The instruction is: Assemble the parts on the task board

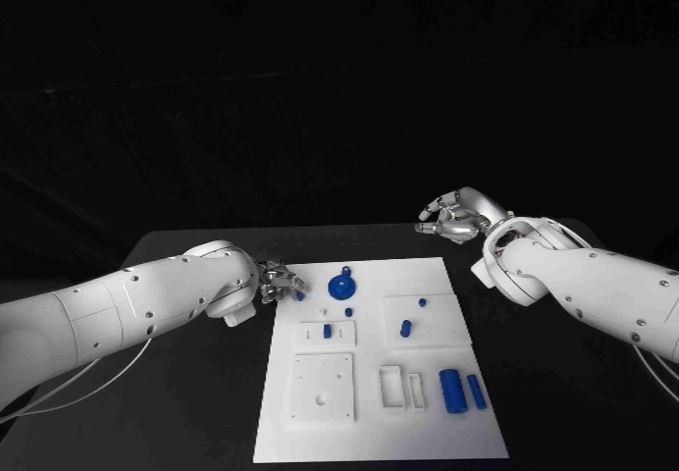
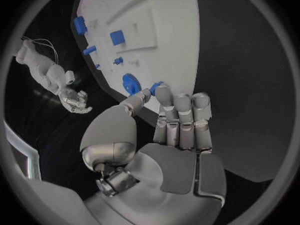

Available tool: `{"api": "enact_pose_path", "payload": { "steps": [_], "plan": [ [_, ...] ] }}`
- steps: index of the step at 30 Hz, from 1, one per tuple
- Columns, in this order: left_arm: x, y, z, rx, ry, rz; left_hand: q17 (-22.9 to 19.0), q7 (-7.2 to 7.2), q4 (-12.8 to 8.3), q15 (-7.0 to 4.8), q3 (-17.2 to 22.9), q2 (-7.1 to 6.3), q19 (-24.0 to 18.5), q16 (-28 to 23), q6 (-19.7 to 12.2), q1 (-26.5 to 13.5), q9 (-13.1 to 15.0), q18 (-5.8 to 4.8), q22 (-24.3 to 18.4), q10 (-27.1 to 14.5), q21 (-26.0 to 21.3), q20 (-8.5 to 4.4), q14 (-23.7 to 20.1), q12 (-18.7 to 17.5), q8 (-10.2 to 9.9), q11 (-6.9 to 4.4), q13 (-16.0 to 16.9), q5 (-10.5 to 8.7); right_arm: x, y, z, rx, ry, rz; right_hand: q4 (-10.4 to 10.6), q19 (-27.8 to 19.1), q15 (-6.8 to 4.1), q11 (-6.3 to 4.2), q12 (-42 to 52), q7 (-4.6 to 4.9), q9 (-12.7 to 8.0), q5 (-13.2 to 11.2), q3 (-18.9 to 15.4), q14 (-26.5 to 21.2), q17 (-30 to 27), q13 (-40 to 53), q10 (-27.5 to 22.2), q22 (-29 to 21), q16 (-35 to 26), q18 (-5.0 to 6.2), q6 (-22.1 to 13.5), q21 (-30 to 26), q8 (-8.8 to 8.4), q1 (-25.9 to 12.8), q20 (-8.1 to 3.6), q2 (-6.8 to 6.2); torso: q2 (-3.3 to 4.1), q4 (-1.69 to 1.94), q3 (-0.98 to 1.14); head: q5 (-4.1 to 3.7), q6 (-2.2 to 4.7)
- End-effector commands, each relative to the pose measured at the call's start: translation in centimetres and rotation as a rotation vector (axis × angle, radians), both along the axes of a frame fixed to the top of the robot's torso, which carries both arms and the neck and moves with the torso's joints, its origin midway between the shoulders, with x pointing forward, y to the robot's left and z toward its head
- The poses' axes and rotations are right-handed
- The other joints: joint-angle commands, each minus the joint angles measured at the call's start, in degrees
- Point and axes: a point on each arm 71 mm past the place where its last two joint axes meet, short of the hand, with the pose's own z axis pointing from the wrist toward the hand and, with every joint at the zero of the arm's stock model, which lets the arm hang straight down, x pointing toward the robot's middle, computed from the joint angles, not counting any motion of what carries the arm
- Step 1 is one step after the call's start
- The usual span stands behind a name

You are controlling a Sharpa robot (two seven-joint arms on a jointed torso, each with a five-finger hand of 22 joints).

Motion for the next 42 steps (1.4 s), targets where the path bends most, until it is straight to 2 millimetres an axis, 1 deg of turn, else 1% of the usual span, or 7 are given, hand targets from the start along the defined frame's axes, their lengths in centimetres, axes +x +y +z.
{"api": "enact_pose_path", "payload": {
  "steps": [1, 11, 22, 25, 28, 36, 42],
  "plan": [
    [-0.2, 0.0, -0.4, -0.002, 0.021, -0.008, -0.1, 0.21, -4.9, -0.38, 4.4, 3.16, 0.1, 0.3, -0.3, 2.5, 0.0, -0.6, 0.1, -0.1, -0.4, -7.3, 0.2, -0.3, 0.0, 0.21, 0.1, 0.54, 0.0, 0.1, -0.1, -0.003, 0.003, 0.016, -0.1, -0.2, -0.26, -0.11, 0.2, 0.27, 0.1, 0.3, -0.3, 0.1, 0.1, -0.1, -0.5, 0.1, -0.2, 4.86, 0.0, -0.2, -0.25, -0.2, -0.3, 0.45, 0.0, 0.02, -0.03, 0.03, 0.01],
    [-0.3, 0.2, -0.4, -0.004, 0.021, -0.004, -0.3, 0.13, -6.1, -0.41, 4.9, 3.81, 0.3, 0.5, 0.3, 1.7, 0.0, -0.69, 0.3, 0.1, -0.5, -7.34, 0.3, -0.3, 0.2, 0.14, 0.2, 3.61, 0.0, 0.1, -0.1, -0.001, 0.005, 0.017, -0.1, -0.1, -0.26, -0.11, 0.2, 0.27, 0.1, 0.3, -0.3, 0.1, 0.1, -0.1, -0.5, 0.1, -0.2, 4.86, 0.0, -0.2, -0.26, -0.3, -0.3, 0.46, 0.03, -0.02, -0.03, 0.22, -0.06],
    [-0.6, 0.5, -0.3, -0.02, 0.009, 0.003, -0.4, -0.13, -7.4, -0.53, 5.4, 4.13, 0.6, 0.7, 0.9, 1.9, 0.3, -0.66, 0.4, 0.4, -0.5, -7.46, 0.5, -0.4, 0.6, -0.1, 0.1, 4.76, -0.1, 0.0, -0.1, 0.0, 0.006, 0.017, -0.1, -0.1, -0.26, -0.11, 0.2, 0.27, 0.1, 0.3, -0.3, 0.1, 0.1, -0.1, -0.5, 0.1, -0.2, 4.86, 0.0, -0.2, -0.27, -0.3, -0.29, 0.48, 0.0, 0.0, 0.0, 0.34, -0.07],
    [-0.7, 0.6, -0.2, -0.028, 0.002, 0.007, -0.4, -0.26, -7.9, -0.6, 5.5, 4.09, 0.8, 0.8, 1.1, 2.0, 0.5, -0.66, 0.5, 0.6, -0.4, -7.49, 0.7, -0.5, 0.9, -0.23, 0.1, 5.22, -0.1, 0.0, -0.1, 0.001, 0.007, 0.017, -0.1, -0.1, -0.26, -0.11, 0.2, 0.27, 0.1, 0.3, -0.3, 0.1, 0.1, -0.1, -0.5, 0.1, -0.2, 4.86, 0.0, -0.2, -0.28, -0.3, -0.29, 0.5, 0.0, -0.03, 0.02, 0.37, -0.07],
    [-0.8, 0.6, -0.2, -0.03, -0.002, 0.008, -0.6, -0.5, -8.3, -0.75, 5.6, 3.77, 1.1, 0.8, 1.6, 2.1, 1.1, -0.66, 0.5, 1.0, -0.4, -7.56, 1.1, -0.6, 1.4, -0.47, 0.1, 7.74, -0.1, -0.1, -0.1, 0.001, 0.007, 0.016, 0.0, -0.1, -0.25, -0.1, 0.2, 0.27, 0.1, 0.3, -0.3, 0.1, 0.1, -0.1, -0.5, 0.1, -0.2, 4.86, -0.1, -0.2, -0.28, -0.3, -0.29, 0.51, 0.01, -0.03, 0.03, 0.36, -0.01],
    [-1.1, 0.8, 0.1, -0.048, -0.03, 0.017, -0.8, -0.92, -8.9, -1.06, 5.6, 3.21, 1.9, 1.0, 2.2, 2.5, 2.1, -0.54, 0.6, 1.9, -0.3, -7.77, 1.9, -0.8, 2.1, -0.89, 0.0, 9.37, -0.1, -0.2, -0.2, 0.002, 0.008, 0.014, 0.0, -0.1, -0.25, -0.1, 0.2, 0.27, 0.1, 0.3, -0.4, 0.1, 0.1, -0.1, -0.5, 0.1, -0.2, 4.86, -0.1, -0.3, -0.29, -0.4, -0.28, 0.54, 0.01, -0.02, 0.04, 0.38, 0.02],
    [-1.7, 1.0, 0.2, -0.098, -0.018, 0.024, -0.8, -1.04, -9.1, -1.14, 5.6, 3.02, 2.2, 1.1, 2.4, 2.6, 2.3, -0.5, 0.6, 2.2, -0.3, -7.82, 2.2, -0.9, 2.2, -1.01, 0.0, 9.69, -0.1, -0.3, -0.2, 0.002, 0.009, 0.013, 0.0, -0.1, -0.25, -0.1, 0.2, 0.27, 0.1, 0.3, -0.4, 0.1, 0.1, -0.1, -0.5, 0.1, -0.2, 4.86, -0.1, -0.3, -0.3, -0.4, -0.28, 0.54, -0.02, 0.02, 0.02, 0.44, 0.17]
  ]
}}
